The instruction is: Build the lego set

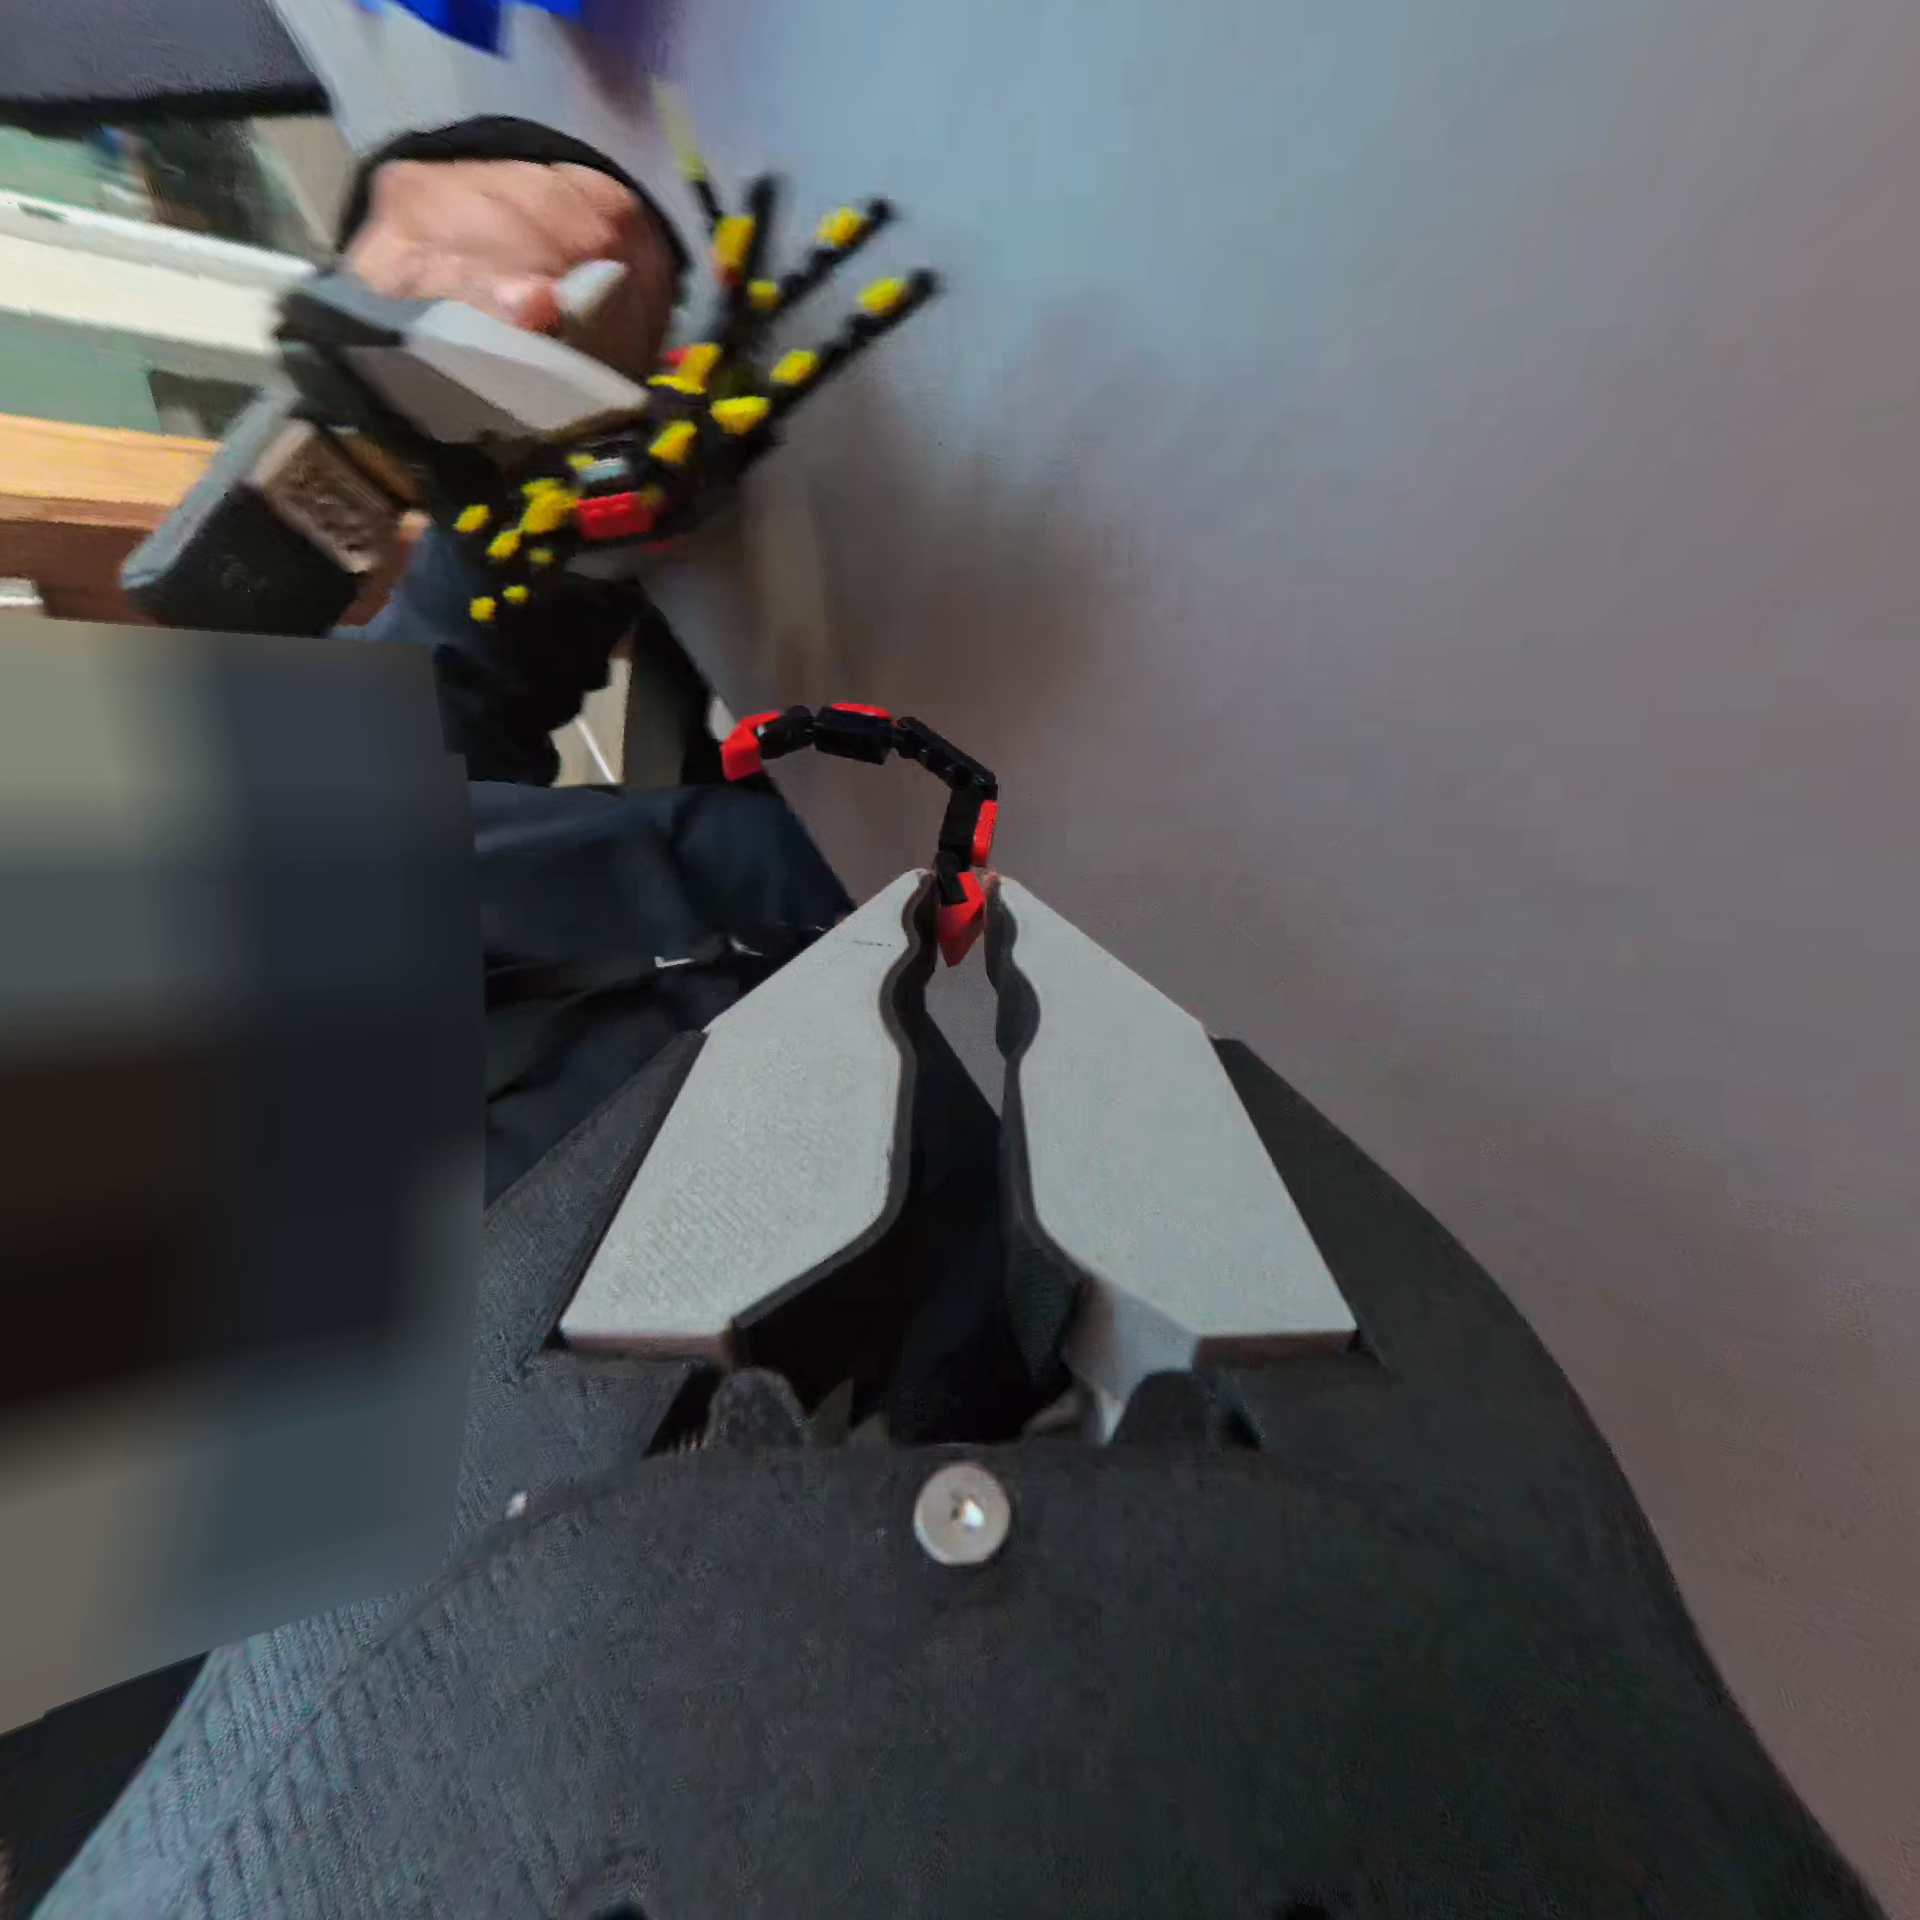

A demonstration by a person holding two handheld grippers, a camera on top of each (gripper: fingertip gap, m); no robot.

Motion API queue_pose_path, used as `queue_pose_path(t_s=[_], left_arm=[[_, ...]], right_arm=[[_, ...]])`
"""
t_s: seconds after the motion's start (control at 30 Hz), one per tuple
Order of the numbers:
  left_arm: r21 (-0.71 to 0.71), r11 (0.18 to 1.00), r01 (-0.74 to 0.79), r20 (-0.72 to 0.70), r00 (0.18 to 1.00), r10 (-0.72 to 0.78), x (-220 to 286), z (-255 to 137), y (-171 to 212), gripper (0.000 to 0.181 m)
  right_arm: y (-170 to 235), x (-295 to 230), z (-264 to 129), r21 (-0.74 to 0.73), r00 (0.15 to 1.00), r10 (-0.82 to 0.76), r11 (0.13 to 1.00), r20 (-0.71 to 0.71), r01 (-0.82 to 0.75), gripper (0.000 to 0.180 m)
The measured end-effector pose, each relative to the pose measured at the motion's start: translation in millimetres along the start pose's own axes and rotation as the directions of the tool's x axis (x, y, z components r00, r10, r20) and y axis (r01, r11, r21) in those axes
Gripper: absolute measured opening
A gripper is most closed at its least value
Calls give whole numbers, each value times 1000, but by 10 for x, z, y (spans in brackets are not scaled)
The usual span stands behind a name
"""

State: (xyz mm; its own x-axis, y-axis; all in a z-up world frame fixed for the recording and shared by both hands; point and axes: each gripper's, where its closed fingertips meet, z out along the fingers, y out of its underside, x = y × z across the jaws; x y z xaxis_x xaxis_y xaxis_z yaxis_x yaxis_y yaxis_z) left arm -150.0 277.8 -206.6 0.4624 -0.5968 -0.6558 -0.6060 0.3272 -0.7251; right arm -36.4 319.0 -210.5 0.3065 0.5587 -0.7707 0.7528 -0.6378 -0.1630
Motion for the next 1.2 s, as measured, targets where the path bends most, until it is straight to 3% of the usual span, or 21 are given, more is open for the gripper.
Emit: queue_pose_path(t_s=[0.13, 0.3, 0.6, 1.2], left_arm=[[-13, 1000, -11, -18, 1000, 10, 42, 14, 31, 22], [-29, 1000, -3, -16, 1000, 2, 28, 19, 77, 22], [-23, 1000, -2, -22, 1000, 2, 35, 11, 67, 22], [-22, 1000, -2, -32, 999, 2, 56, 19, 64, 22]], right_arm=[[18, 288, 10, -274, 979, 202, 940, -35, -204, 5], [26, 457, 110, -473, 961, 171, 842, -219, -258, 5], [-4, 489, 154, -497, 957, 90, 839, -275, -222, 5], [13, 489, 220, -525, 974, 43, 837, -222, -157, 5]])
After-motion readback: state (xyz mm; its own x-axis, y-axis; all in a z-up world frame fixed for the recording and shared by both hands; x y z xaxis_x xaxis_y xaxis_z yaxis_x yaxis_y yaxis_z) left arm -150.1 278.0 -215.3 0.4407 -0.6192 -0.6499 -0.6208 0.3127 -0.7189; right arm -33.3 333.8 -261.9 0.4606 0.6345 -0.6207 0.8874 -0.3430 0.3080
